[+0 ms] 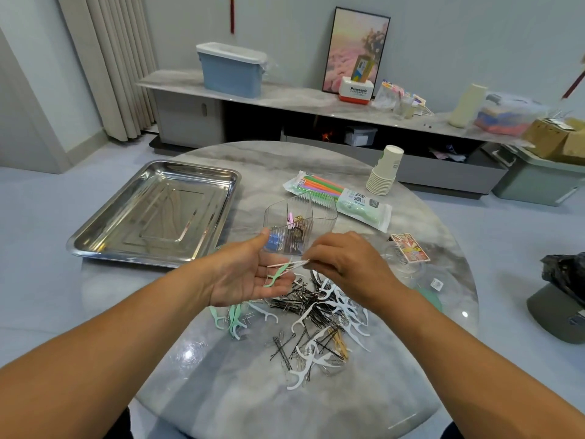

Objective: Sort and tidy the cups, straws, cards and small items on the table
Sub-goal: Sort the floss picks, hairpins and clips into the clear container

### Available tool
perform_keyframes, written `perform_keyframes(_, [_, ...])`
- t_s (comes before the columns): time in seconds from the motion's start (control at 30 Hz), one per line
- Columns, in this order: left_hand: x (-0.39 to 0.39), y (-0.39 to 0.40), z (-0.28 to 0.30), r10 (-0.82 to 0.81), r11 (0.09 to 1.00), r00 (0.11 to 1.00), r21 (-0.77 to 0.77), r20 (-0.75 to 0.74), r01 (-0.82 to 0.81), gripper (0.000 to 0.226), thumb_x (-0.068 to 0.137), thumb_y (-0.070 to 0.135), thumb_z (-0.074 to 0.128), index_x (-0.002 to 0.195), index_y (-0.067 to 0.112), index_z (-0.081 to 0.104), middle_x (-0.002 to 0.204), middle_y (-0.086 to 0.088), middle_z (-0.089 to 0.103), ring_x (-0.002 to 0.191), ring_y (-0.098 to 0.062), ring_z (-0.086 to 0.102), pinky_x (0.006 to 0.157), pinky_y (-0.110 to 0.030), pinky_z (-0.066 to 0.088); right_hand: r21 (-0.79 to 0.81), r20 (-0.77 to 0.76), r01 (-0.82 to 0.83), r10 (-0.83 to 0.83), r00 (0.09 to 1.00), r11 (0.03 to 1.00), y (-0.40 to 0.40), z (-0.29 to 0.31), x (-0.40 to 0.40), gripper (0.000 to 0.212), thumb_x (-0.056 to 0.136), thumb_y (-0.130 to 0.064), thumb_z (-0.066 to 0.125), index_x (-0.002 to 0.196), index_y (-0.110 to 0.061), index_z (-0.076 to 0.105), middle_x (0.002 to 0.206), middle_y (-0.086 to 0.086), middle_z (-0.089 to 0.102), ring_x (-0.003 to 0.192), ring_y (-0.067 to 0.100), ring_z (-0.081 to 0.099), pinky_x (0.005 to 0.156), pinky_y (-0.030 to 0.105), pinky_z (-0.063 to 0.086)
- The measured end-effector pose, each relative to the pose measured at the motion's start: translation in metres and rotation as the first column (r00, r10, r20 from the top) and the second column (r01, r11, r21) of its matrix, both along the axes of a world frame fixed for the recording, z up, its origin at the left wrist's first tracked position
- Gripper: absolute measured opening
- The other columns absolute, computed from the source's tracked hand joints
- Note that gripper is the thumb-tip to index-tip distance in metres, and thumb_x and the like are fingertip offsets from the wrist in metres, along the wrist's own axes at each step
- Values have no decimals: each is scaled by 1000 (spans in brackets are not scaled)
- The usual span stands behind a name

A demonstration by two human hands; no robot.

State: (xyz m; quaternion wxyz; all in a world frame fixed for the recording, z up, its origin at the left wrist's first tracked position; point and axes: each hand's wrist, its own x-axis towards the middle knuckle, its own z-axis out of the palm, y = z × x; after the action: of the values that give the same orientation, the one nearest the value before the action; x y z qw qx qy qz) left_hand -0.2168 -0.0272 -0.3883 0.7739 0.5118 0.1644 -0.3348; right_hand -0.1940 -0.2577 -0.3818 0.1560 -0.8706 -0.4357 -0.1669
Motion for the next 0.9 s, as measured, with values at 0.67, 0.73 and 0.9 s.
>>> perform_keyframes(0.67, [-2,2,-10,-21,994,992,-103,125,34,29,93,-6,59,121,-6,67,105,-17,73,84,-18,72,75,-28,61,2,117,5,-5,993,1000,-11,-1,7,44,95,-9,69,138,-16,64,129,8,66,107,26,68,71,43,61])
perform_keyframes(0.73, [-1,3,-11,2,994,995,-106,104,9,27,98,-4,55,122,-7,65,105,-19,73,86,-21,74,74,-30,61,64,70,19,-24,997,998,-12,3,8,36,98,-18,64,134,-15,66,119,5,69,96,25,70,65,43,60])
perform_keyframes(0.9, [0,3,-11,-3,990,997,-142,73,13,28,101,-1,50,126,-8,62,114,-23,71,97,-27,73,79,-34,61,182,-11,68,-67,998,981,-10,10,4,31,99,-20,65,130,-18,70,113,3,72,97,23,71,70,44,58])
